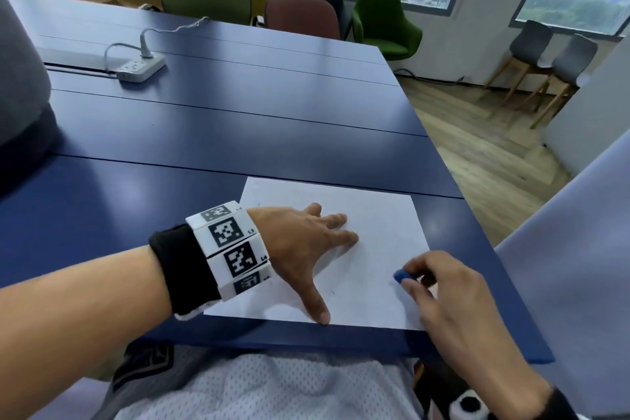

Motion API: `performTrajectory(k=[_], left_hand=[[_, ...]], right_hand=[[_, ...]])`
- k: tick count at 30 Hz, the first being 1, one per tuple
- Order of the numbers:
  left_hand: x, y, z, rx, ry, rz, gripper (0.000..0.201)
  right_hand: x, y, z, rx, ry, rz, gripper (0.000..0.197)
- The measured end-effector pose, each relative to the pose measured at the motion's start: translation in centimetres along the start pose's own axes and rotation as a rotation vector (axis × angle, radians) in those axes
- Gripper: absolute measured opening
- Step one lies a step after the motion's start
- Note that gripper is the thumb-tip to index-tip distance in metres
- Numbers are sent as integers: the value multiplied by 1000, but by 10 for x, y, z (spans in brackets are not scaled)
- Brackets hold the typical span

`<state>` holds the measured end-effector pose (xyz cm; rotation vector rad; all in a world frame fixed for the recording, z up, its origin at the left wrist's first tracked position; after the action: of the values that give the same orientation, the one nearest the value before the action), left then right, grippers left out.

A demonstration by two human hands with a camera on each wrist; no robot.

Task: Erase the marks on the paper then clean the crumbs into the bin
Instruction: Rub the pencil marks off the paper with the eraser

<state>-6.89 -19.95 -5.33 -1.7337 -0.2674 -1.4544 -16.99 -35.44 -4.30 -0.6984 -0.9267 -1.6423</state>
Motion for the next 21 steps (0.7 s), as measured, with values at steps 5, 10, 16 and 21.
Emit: performTrajectory(k=[5,10,16,21], left_hand=[[-8,-4,1,4,61,5,119],[-31,-25,-44,-253,140,-71,97],[-52,-37,-6,46,167,46,104],[-39,-32,-1,67,155,57,105]], right_hand=[[-2,-20,-16,10,-40,117,16],[-10,-24,-14,13,-131,140,16],[-13,-29,-13,2,-118,210,15],[-13,-27,-11,-35,-135,246,10]])
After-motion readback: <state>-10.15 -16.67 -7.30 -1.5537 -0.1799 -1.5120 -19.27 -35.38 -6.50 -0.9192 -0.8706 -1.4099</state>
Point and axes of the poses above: each hand's wrist, its own y-axis towards the middle knuckle, its own x-axis out of the back of the hand, z = x × y, the point moved 6 cm from there along y, towards the middle knuckle, and after that the axes turned 9 degrees about x, right-handed, at the moved point
